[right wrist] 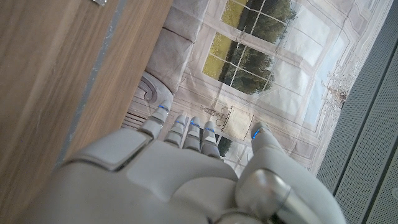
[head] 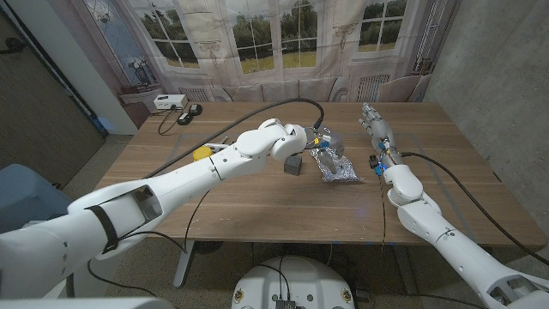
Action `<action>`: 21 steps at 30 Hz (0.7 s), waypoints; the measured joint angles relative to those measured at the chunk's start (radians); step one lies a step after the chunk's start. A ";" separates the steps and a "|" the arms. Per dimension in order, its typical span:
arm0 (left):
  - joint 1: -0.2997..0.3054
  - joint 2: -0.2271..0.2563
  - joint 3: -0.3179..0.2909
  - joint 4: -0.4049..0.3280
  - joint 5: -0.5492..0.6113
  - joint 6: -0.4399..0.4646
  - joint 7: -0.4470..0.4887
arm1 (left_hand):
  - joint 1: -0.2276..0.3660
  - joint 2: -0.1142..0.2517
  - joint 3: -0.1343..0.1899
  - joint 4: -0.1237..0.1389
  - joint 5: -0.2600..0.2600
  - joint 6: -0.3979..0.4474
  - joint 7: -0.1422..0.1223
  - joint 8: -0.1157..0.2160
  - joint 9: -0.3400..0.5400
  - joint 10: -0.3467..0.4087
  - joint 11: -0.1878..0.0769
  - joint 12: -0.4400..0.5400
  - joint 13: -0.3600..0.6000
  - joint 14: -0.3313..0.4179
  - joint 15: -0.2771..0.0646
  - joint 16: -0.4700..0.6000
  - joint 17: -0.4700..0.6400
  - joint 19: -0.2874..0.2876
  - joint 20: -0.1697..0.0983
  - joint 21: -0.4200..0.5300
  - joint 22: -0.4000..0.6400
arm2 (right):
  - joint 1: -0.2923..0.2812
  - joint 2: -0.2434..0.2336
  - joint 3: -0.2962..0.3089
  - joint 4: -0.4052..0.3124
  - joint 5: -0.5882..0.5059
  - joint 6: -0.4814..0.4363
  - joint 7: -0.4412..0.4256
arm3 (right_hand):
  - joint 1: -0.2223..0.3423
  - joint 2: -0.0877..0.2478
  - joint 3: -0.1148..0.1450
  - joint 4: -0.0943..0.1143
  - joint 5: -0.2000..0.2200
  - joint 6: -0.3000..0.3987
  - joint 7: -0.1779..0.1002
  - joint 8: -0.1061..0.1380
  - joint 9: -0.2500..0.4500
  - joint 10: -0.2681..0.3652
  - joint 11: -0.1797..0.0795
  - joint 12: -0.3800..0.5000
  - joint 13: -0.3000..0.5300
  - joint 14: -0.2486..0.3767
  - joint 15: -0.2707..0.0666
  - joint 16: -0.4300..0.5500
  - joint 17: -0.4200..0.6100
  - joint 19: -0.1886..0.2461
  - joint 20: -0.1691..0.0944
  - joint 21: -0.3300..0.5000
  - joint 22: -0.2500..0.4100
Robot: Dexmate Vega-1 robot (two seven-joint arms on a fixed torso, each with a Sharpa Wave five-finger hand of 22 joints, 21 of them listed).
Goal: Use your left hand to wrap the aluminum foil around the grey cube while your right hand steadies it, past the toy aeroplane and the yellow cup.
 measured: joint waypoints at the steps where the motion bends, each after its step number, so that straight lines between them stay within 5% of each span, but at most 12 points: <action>1: 0.002 -0.001 0.000 0.004 0.000 0.000 0.000 | 0.001 0.001 0.000 0.000 0.000 0.000 0.000 0.000 0.000 0.000 0.000 0.004 0.000 0.000 0.000 0.000 0.000 0.000 0.000 0.000 0.000 | 0.000 0.000 0.000 0.000 0.001 0.000 0.001 | 0.000 0.000 0.000 0.000 0.000 0.000 0.000 0.000 0.000 0.000 0.000 0.000 0.000 0.000 0.000 0.000 0.000 0.000 0.000 0.000 0.000; 21: 0.019 -0.031 0.014 0.092 -0.016 -0.060 0.102 | 0.009 0.009 -0.022 0.005 -0.008 0.100 0.021 0.027 0.010 0.055 0.005 0.052 0.032 0.036 0.000 0.000 0.014 0.012 0.013 0.003 0.000 | 0.032 0.012 -0.012 0.047 0.009 0.000 0.016 | -0.003 0.003 -0.004 0.004 0.000 0.000 0.000 0.000 0.000 0.000 0.000 0.000 0.000 0.005 0.005 0.000 0.000 0.000 0.000 0.000 0.000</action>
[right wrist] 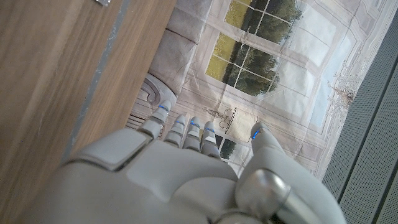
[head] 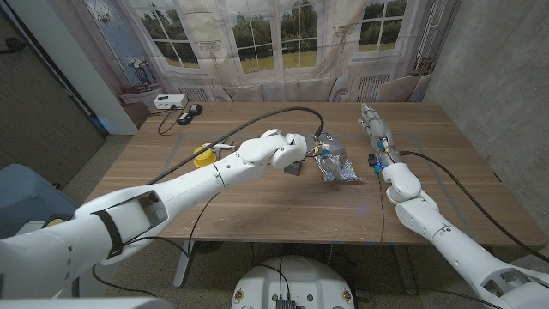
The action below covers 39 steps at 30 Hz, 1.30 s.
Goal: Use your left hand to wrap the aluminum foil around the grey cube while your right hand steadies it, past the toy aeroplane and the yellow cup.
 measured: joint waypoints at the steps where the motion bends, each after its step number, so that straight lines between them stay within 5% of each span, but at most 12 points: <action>1: -0.001 -0.001 0.003 0.003 0.000 0.000 0.000 | 0.000 0.000 -0.002 -0.002 0.000 0.000 0.000 0.002 0.000 0.004 -0.004 0.000 0.000 0.000 0.000 0.000 0.000 0.000 0.000 0.000 0.000 | 0.000 0.000 0.000 0.000 0.001 0.000 0.000 | 0.000 0.000 0.000 0.000 0.000 0.000 0.000 0.000 0.000 0.000 0.000 0.000 0.000 0.000 0.000 0.000 0.000 0.000 0.000 0.000 0.000; 28: 0.003 -0.008 0.054 0.032 0.139 -0.008 0.108 | 0.071 0.034 -0.015 -0.015 -0.018 0.070 -0.016 0.050 0.023 0.041 -0.027 0.063 0.054 0.051 -0.004 0.020 0.032 0.040 -0.018 0.016 0.010 | 0.019 0.004 -0.009 0.030 0.010 -0.009 0.009 | -0.011 -0.003 0.000 0.000 0.000 0.004 -0.004 0.000 0.000 0.005 -0.006 0.000 0.000 0.004 -0.004 0.000 0.005 0.000 0.000 0.000 0.000; 39: 0.017 -0.011 0.084 0.055 0.196 0.002 0.161 | 0.161 0.097 -0.001 -0.029 -0.036 0.138 -0.027 0.084 0.020 0.091 -0.045 0.109 0.087 0.092 -0.006 0.042 0.055 0.074 -0.041 0.031 0.010 | 0.026 0.004 -0.011 0.045 0.019 -0.003 0.026 | -0.011 -0.003 0.000 0.000 0.000 0.007 -0.007 0.000 0.000 0.005 -0.005 0.000 0.000 0.004 -0.004 0.000 0.002 0.009 0.002 0.000 0.000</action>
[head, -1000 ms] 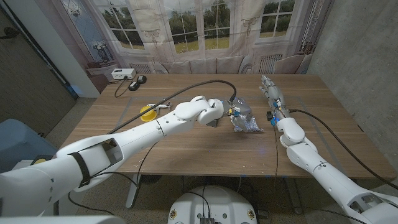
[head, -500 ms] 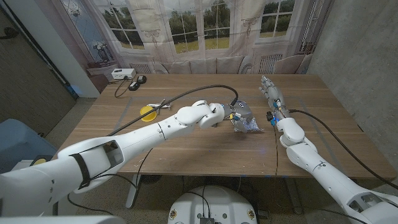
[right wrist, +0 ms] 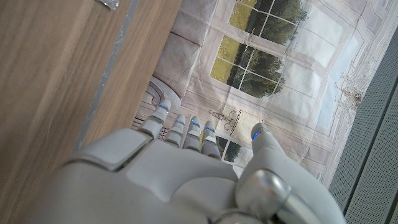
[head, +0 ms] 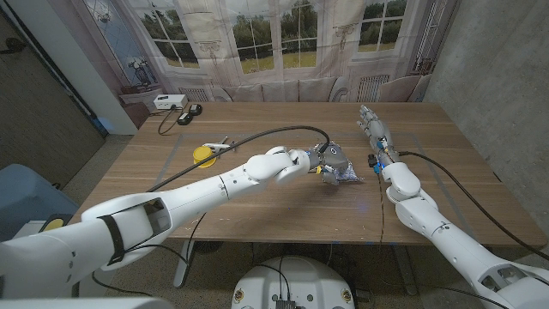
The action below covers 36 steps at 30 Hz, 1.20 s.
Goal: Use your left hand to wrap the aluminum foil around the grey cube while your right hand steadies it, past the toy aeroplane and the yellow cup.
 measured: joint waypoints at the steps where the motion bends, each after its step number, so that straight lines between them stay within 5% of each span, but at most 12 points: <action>1: 0.001 -0.001 0.002 0.003 0.006 0.002 0.007 | 0.005 0.005 0.002 -0.002 -0.004 0.005 -0.002 0.000 0.000 0.004 0.000 0.004 0.001 0.006 0.002 0.000 0.001 0.002 -0.002 0.004 0.000 | 0.000 0.000 0.000 0.000 0.001 0.001 0.002 | 0.000 0.000 0.000 0.000 0.000 0.000 0.000 0.000 0.000 0.000 0.000 0.000 0.000 0.000 0.000 0.000 0.000 0.000 0.000 0.000 0.000; 14: 0.006 -0.009 0.017 0.041 0.031 0.003 0.060 | 0.133 0.093 0.043 -0.019 -0.087 0.170 -0.002 0.067 -0.014 0.134 -0.006 0.082 0.041 0.116 -0.001 0.052 0.033 0.066 -0.023 0.036 0.005 | 0.005 0.002 0.000 0.017 0.006 0.010 0.009 | -0.004 -0.004 -0.004 0.004 0.000 0.000 0.000 0.000 0.000 0.000 0.000 0.000 0.000 0.000 0.000 0.000 0.000 0.000 0.000 0.000 -0.002; 19: 0.008 -0.010 0.022 0.054 0.037 0.004 0.097 | 0.178 0.123 0.070 -0.025 -0.092 0.218 0.003 0.075 -0.020 0.166 0.012 0.106 0.056 0.155 -0.007 0.074 0.047 0.085 -0.025 0.050 0.008 | 0.007 0.002 0.000 0.022 0.007 0.012 0.010 | -0.004 -0.004 -0.004 0.004 0.000 0.000 0.000 0.000 0.000 0.000 0.000 0.000 0.000 0.000 0.000 0.000 0.000 0.000 0.000 0.000 -0.002; 28: 0.016 -0.001 0.026 0.053 0.060 0.021 0.156 | 0.187 0.127 0.079 -0.004 -0.098 0.205 0.017 0.075 -0.019 0.163 0.009 0.111 0.078 0.156 -0.006 0.095 0.078 0.098 -0.038 0.062 0.009 | 0.010 0.003 0.000 0.028 0.008 0.014 0.011 | -0.008 0.000 -0.004 0.004 0.000 0.000 0.000 0.000 0.000 0.004 0.004 0.000 0.000 0.006 0.006 0.000 0.000 0.000 0.000 0.000 -0.002; 36: 0.039 0.019 0.027 0.023 0.122 0.076 0.198 | 0.182 0.154 0.093 0.027 -0.082 0.138 -0.008 0.117 0.034 0.160 0.007 0.137 0.125 0.201 -0.012 0.097 0.106 0.140 -0.044 0.095 0.018 | 0.014 0.004 0.000 0.031 0.008 0.014 0.014 | -0.008 0.000 -0.004 0.004 0.000 0.000 0.000 0.000 0.000 0.004 0.004 0.000 0.000 0.005 0.005 0.000 0.000 0.000 0.000 0.000 -0.002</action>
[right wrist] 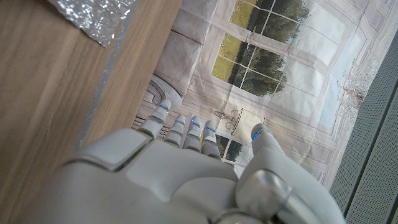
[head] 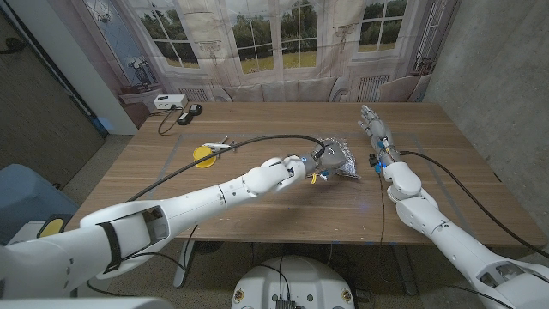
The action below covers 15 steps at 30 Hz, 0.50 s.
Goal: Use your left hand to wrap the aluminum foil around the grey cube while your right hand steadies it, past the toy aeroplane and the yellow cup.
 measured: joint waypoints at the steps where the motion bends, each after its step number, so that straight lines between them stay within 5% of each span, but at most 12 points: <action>1: 0.004 0.003 0.000 -0.004 0.000 0.000 0.000 | -0.001 0.001 0.000 0.000 0.006 -0.004 -0.003 0.005 0.000 -0.004 -0.004 0.002 0.006 0.006 -0.001 0.000 0.001 0.002 -0.002 0.005 0.001 | 0.000 0.000 0.000 0.000 0.000 0.000 0.001 | 0.000 0.000 0.000 0.000 0.000 0.000 0.000 0.000 0.000 0.000 0.000 0.000 0.000 0.000 0.000 0.000 0.000 0.000 0.000 0.000 0.000; 5: 0.020 0.016 -0.013 -0.025 0.100 0.105 0.081 | -0.001 0.001 -0.001 0.007 0.017 -0.010 -0.008 0.019 0.000 -0.007 -0.007 0.009 0.023 0.024 -0.001 0.000 0.005 0.009 0.001 0.014 0.004 | 0.009 0.003 -0.005 0.003 -0.001 0.000 0.003 | 0.000 0.000 0.000 0.000 0.000 0.000 0.000 0.000 0.000 0.000 0.000 0.000 0.000 0.000 0.000 0.000 0.000 0.000 0.000 0.000 0.000; 15: 0.058 0.060 -0.064 -0.106 0.128 0.158 0.106 | -0.001 0.001 -0.004 0.010 0.041 -0.026 -0.017 0.040 0.008 -0.008 -0.008 0.025 0.059 0.041 -0.005 -0.014 0.015 0.015 -0.004 0.030 0.010 | 0.016 0.006 -0.012 0.004 -0.007 0.000 0.008 | 0.000 0.000 0.000 0.000 0.000 0.000 0.000 0.000 0.000 0.000 0.000 0.000 0.000 0.000 0.000 0.000 0.000 0.000 0.000 0.000 0.000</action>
